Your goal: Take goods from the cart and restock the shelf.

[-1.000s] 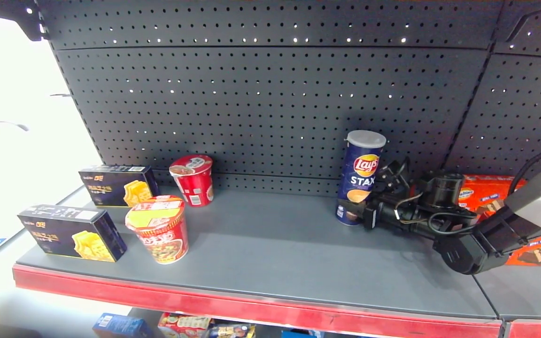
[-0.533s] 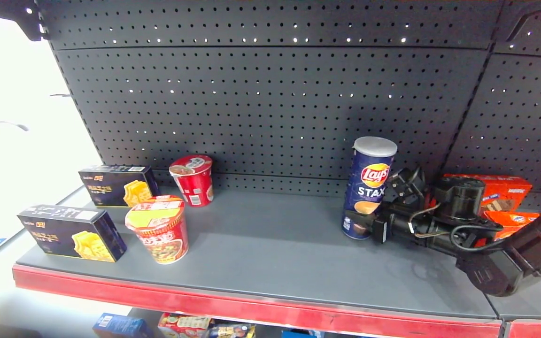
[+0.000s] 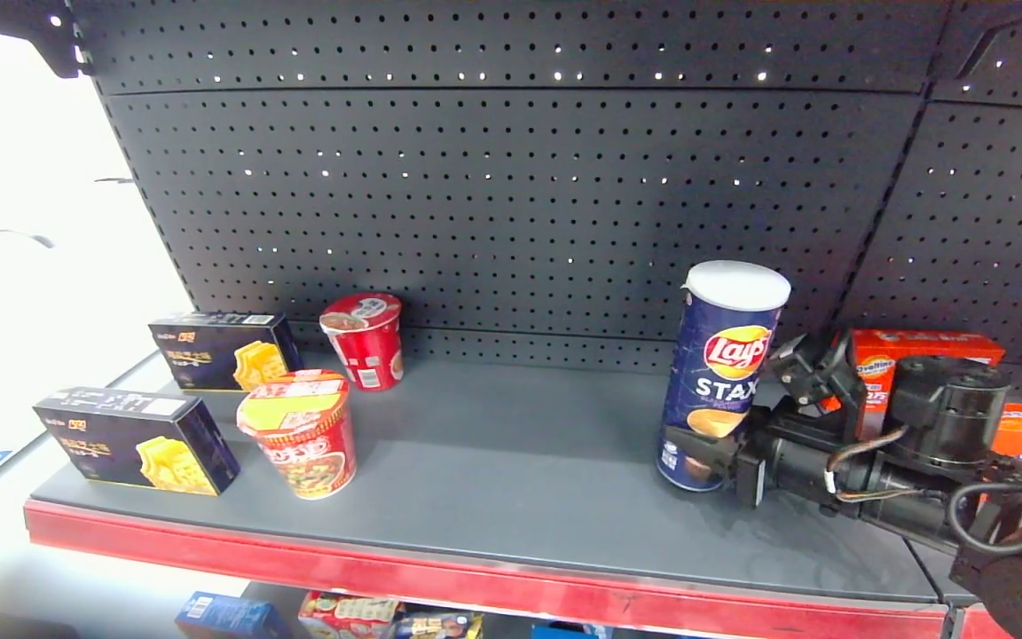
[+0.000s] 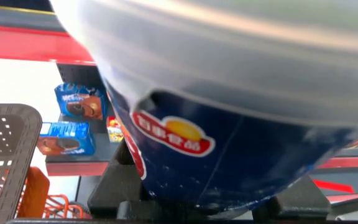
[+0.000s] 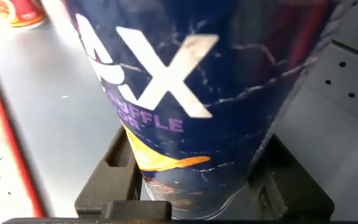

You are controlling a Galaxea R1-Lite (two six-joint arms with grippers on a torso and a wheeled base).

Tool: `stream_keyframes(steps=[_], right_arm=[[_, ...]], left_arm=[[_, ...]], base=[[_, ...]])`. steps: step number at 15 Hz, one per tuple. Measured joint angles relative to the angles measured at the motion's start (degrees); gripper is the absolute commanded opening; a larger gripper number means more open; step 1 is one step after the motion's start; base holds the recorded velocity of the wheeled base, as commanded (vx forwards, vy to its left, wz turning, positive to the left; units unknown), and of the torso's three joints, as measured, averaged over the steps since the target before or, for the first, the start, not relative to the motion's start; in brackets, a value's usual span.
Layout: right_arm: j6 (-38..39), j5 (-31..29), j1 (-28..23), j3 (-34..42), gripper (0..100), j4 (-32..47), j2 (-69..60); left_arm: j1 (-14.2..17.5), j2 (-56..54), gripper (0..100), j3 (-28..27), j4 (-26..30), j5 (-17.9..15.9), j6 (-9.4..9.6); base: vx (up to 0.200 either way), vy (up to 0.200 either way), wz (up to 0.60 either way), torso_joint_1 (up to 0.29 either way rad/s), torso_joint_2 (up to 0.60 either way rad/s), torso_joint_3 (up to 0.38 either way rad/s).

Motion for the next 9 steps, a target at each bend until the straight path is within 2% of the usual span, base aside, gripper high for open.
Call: stream_keyframes(steps=[5,9], right_arm=[[0.1,-0.1,3.0,7.7,0,0.1,-6.9],[0.2,-0.1,4.2,9.8,0,0.1,-8.4]], left_arm=[[0.0,-0.7,0,-0.2,-0.1,0.2,0.00],[0.1,-0.8,0,-0.5,-0.1,0.2,-0.02]], base=[[0.000,0.000,0.00,0.000,0.00,0.000],[0.000,0.000,0.00,0.000,0.00,0.000]])
